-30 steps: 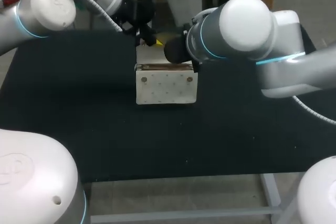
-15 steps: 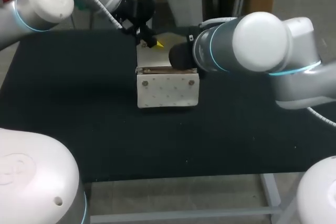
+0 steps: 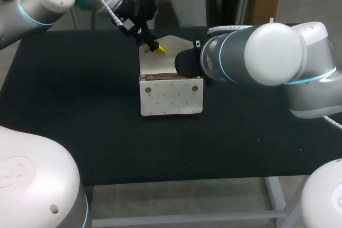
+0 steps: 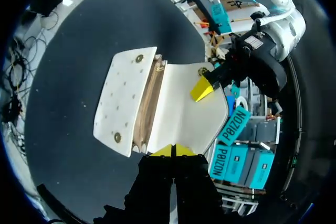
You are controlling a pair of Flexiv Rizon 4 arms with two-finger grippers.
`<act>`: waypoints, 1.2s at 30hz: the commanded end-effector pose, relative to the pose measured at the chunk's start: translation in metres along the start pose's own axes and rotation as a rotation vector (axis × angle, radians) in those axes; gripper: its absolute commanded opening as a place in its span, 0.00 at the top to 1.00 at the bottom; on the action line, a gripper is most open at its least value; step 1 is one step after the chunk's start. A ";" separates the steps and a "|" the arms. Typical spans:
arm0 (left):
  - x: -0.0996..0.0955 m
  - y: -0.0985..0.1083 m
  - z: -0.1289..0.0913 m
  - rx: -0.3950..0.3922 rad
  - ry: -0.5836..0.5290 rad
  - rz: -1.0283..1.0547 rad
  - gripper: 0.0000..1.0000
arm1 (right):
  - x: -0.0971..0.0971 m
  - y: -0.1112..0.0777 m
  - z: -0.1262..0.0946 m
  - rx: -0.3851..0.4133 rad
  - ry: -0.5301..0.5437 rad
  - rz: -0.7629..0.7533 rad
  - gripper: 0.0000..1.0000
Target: Pick up the bag, open it, inspect its contents, close it, and place it on the opposite side
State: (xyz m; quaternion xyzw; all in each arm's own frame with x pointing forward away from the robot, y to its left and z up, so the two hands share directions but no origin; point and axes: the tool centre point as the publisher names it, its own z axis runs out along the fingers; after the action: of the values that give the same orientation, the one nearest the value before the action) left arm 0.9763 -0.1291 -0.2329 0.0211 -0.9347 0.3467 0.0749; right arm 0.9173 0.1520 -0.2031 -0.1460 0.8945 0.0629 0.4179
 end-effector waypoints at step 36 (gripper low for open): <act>-0.040 0.049 0.041 -0.025 0.014 -0.039 1.00 | 0.070 0.024 -0.006 0.078 0.265 0.148 1.00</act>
State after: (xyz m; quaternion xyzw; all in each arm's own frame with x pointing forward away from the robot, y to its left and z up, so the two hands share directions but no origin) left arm 1.0122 -0.1195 -0.2997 0.0309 -0.9378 0.3317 0.0976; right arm 0.8673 0.1508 -0.2560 -0.0841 0.9466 0.0629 0.3049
